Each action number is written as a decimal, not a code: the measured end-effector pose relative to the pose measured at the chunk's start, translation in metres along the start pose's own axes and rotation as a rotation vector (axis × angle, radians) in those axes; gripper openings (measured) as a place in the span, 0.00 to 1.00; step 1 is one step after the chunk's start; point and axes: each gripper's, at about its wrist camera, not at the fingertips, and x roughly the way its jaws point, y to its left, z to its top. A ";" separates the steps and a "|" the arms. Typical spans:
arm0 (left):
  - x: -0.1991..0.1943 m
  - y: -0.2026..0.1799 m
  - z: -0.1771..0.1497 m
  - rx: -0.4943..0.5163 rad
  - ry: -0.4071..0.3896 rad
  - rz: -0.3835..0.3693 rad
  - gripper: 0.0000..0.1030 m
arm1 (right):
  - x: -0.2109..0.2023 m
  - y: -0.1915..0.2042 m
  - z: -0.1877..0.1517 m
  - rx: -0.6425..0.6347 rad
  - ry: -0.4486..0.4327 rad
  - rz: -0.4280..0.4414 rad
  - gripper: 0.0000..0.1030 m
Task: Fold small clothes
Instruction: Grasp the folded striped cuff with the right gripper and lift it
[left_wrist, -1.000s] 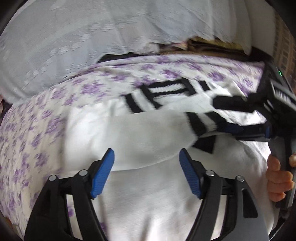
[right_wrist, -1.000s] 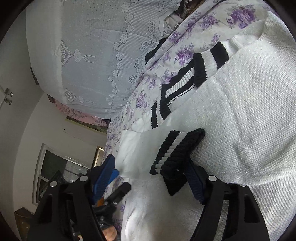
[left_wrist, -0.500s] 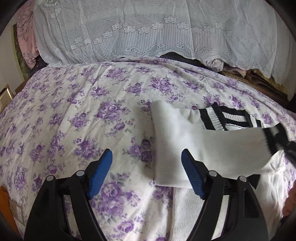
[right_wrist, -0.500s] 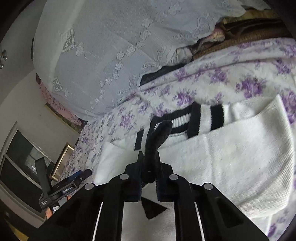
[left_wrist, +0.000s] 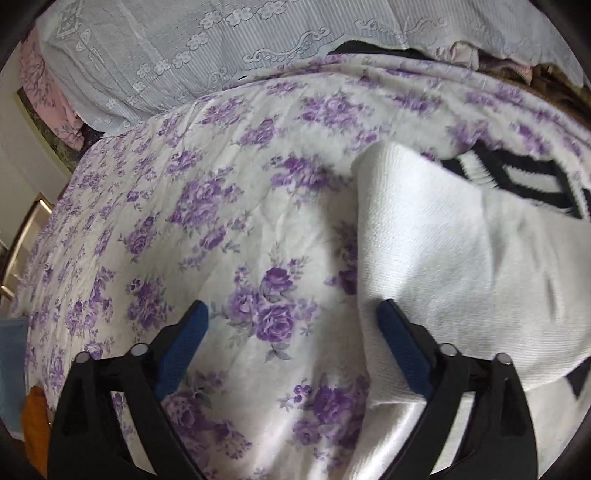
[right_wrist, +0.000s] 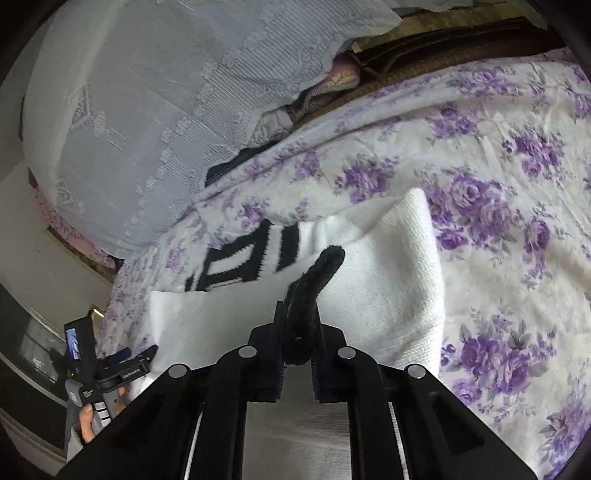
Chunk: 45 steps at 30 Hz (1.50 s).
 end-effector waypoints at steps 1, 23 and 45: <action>0.000 0.001 -0.002 -0.005 -0.016 0.007 0.96 | 0.003 -0.005 -0.001 0.017 0.012 -0.008 0.13; 0.030 -0.052 0.051 0.077 -0.057 -0.099 0.96 | 0.047 0.033 0.008 -0.079 0.035 -0.019 0.17; -0.025 -0.007 0.022 -0.059 -0.154 -0.318 0.96 | 0.005 0.078 -0.022 -0.307 -0.016 -0.138 0.49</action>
